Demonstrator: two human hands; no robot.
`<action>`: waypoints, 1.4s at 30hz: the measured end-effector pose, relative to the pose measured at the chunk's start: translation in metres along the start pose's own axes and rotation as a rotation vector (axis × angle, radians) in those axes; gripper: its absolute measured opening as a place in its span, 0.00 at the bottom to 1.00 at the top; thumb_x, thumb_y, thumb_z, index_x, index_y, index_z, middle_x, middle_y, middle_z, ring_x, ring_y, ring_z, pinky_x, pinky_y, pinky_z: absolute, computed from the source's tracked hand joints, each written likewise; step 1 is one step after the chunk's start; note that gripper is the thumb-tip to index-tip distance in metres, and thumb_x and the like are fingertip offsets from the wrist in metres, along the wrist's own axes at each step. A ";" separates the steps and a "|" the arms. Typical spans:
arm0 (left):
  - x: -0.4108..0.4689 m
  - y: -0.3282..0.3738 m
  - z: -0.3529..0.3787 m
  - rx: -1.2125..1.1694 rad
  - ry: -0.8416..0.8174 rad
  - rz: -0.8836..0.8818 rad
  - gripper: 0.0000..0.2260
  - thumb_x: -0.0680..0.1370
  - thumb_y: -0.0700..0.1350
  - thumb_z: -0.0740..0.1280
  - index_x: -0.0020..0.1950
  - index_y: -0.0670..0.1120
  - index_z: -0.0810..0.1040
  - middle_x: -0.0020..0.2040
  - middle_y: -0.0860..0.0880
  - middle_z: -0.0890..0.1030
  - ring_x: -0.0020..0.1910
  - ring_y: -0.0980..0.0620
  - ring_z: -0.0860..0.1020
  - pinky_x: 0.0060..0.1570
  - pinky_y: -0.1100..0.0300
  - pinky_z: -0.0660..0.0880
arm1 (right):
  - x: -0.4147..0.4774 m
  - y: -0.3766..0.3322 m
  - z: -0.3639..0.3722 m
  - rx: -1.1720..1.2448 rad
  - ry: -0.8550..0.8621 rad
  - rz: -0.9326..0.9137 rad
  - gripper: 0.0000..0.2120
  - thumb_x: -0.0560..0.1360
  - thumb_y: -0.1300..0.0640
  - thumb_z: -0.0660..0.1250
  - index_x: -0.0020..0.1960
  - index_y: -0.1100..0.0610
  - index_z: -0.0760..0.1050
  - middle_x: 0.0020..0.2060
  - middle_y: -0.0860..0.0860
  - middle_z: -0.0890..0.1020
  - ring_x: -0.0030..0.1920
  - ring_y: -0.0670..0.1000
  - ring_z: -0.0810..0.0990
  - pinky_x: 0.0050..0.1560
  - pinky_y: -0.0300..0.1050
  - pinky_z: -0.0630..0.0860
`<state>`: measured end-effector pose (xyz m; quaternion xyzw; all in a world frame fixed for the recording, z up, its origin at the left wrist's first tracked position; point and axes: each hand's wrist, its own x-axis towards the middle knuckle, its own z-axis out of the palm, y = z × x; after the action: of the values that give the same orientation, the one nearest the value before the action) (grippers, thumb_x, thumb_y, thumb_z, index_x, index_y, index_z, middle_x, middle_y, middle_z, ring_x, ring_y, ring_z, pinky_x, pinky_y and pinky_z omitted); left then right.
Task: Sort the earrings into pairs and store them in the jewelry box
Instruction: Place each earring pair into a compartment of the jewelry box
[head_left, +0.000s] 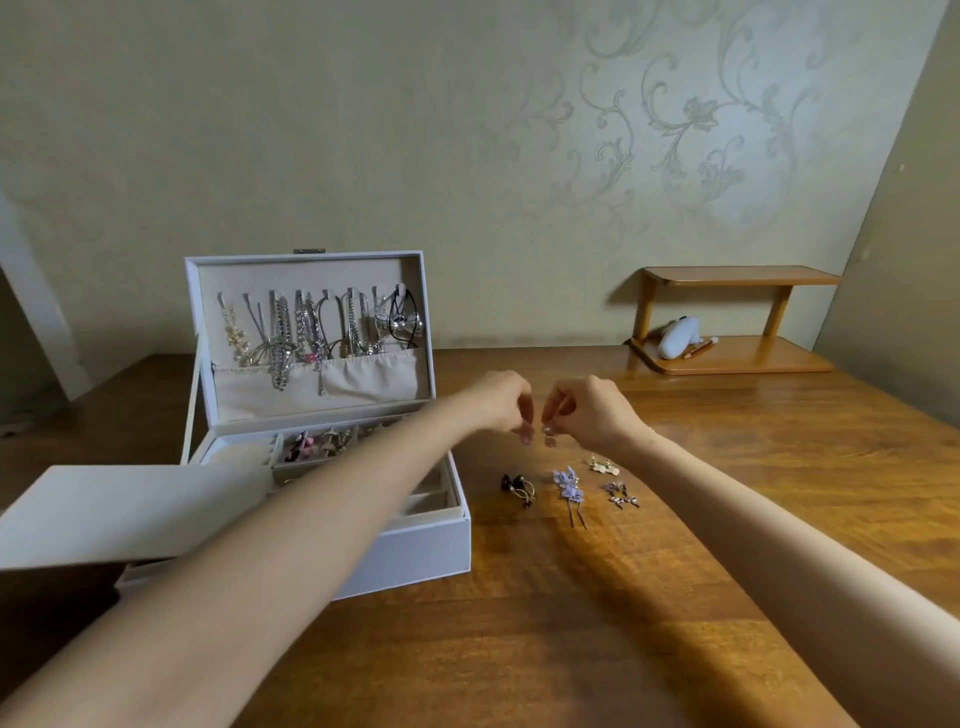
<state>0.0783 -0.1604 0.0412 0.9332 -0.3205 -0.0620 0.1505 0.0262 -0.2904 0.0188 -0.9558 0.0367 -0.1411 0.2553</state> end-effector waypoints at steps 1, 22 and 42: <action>-0.007 -0.004 -0.009 0.008 0.009 0.010 0.11 0.71 0.45 0.73 0.52 0.44 0.80 0.52 0.48 0.80 0.51 0.50 0.77 0.47 0.58 0.72 | 0.000 -0.006 -0.001 0.018 0.010 -0.021 0.09 0.68 0.64 0.72 0.36 0.51 0.77 0.33 0.48 0.81 0.41 0.51 0.82 0.45 0.49 0.79; -0.103 -0.094 -0.075 0.169 -0.264 -0.253 0.07 0.71 0.45 0.72 0.47 0.47 0.78 0.38 0.54 0.77 0.36 0.58 0.73 0.33 0.66 0.71 | -0.006 -0.135 0.050 0.236 -0.164 -0.317 0.08 0.68 0.64 0.72 0.40 0.52 0.78 0.36 0.49 0.81 0.41 0.51 0.82 0.47 0.51 0.81; -0.054 -0.028 -0.045 0.099 -0.002 -0.039 0.08 0.73 0.46 0.70 0.50 0.46 0.79 0.47 0.49 0.80 0.45 0.53 0.75 0.44 0.60 0.70 | 0.000 -0.041 -0.010 0.107 0.005 -0.103 0.04 0.68 0.58 0.74 0.42 0.53 0.81 0.36 0.49 0.83 0.41 0.48 0.81 0.47 0.46 0.78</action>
<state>0.0617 -0.0951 0.0753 0.9454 -0.3053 -0.0501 0.1026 0.0237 -0.2597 0.0473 -0.9411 -0.0196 -0.1581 0.2982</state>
